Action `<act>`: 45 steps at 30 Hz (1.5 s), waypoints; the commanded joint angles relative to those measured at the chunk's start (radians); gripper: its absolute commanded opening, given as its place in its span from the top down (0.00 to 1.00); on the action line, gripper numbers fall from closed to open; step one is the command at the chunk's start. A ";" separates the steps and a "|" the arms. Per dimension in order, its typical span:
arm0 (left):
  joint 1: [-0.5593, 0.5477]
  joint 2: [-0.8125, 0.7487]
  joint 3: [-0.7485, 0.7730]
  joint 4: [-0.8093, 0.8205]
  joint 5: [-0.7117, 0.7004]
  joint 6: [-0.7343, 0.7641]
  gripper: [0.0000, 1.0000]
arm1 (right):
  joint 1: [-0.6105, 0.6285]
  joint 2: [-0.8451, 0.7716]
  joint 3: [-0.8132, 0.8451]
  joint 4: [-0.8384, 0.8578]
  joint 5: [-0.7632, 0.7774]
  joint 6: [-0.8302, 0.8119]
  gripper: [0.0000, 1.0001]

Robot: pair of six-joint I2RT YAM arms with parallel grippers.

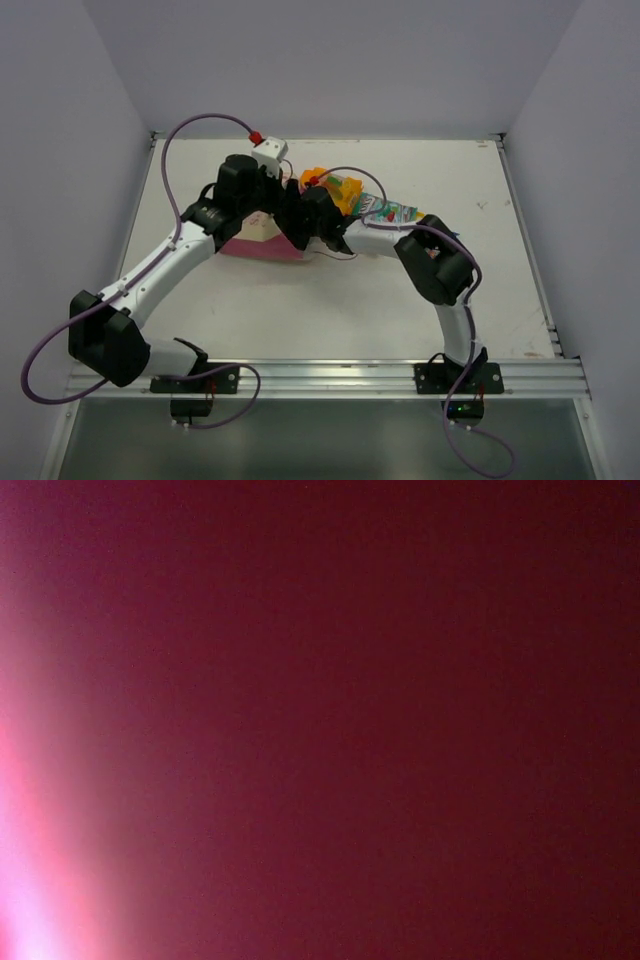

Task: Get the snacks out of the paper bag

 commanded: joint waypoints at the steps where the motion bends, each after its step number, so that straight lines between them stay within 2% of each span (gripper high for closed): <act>1: -0.009 -0.020 0.015 0.102 0.100 -0.070 1.00 | 0.002 0.086 0.100 0.070 -0.009 0.055 0.22; 2: -0.012 -0.020 0.015 0.104 0.100 -0.072 1.00 | 0.002 0.103 0.120 0.055 -0.020 0.062 0.24; 4: -0.017 -0.022 0.017 0.105 0.106 -0.072 1.00 | 0.002 0.136 0.147 0.055 -0.049 0.067 0.35; 5: -0.015 -0.023 0.015 0.107 0.105 -0.070 1.00 | 0.002 0.140 0.144 0.056 -0.049 0.075 0.50; 8: -0.015 -0.026 0.004 0.102 0.073 -0.052 1.00 | 0.002 0.104 0.096 0.085 -0.046 0.059 0.74; 9: -0.017 -0.023 0.001 0.097 0.042 -0.040 1.00 | 0.000 0.069 0.078 0.084 -0.038 0.041 0.89; 11: -0.015 -0.017 -0.002 0.079 0.005 -0.027 1.00 | -0.003 0.023 0.059 0.055 -0.034 -0.026 1.00; 18: -0.002 0.030 -0.009 0.042 -0.194 0.028 1.00 | -0.066 -0.270 -0.083 -0.057 -0.049 -0.186 1.00; 25: -0.002 0.058 -0.023 0.059 -0.231 0.089 1.00 | -0.167 -0.503 -0.169 -0.214 -0.081 -0.339 1.00; 29: -0.002 0.055 -0.046 0.068 -0.249 0.128 1.00 | -0.285 -0.618 -0.174 -0.301 -0.086 -0.407 1.00; 34: 0.000 0.041 -0.046 0.053 -0.263 0.174 1.00 | -0.405 -0.731 -0.123 -0.476 0.072 -0.510 1.00; 35: 0.000 0.037 -0.043 0.051 -0.257 0.177 1.00 | -0.444 -0.738 -0.119 -0.496 0.100 -0.520 0.83; 36: 0.000 0.033 -0.040 0.047 -0.242 0.175 1.00 | -0.455 -0.742 -0.103 -0.514 0.135 -0.534 0.69; 37: 0.000 0.029 -0.034 0.041 -0.231 0.175 1.00 | -0.459 -0.744 -0.093 -0.540 0.232 -0.592 0.55; 38: 0.000 0.026 -0.026 0.035 -0.207 0.175 1.00 | -0.454 -0.739 -0.083 -0.545 0.255 -0.626 0.37; 40: 0.000 0.029 -0.008 0.003 -0.180 0.169 1.00 | -0.448 -0.727 -0.082 -0.493 0.192 -0.684 0.32; 42: 0.001 0.030 0.023 -0.016 -0.153 0.157 1.00 | -0.397 -0.706 -0.115 -0.414 0.065 -0.720 0.31; 43: 0.000 0.030 0.046 -0.037 -0.144 0.151 1.00 | -0.370 -0.698 -0.129 -0.322 0.046 -0.759 0.31; 45: 0.000 0.030 0.069 -0.056 -0.130 0.141 1.00 | -0.263 -0.645 -0.131 -0.251 0.026 -0.819 0.32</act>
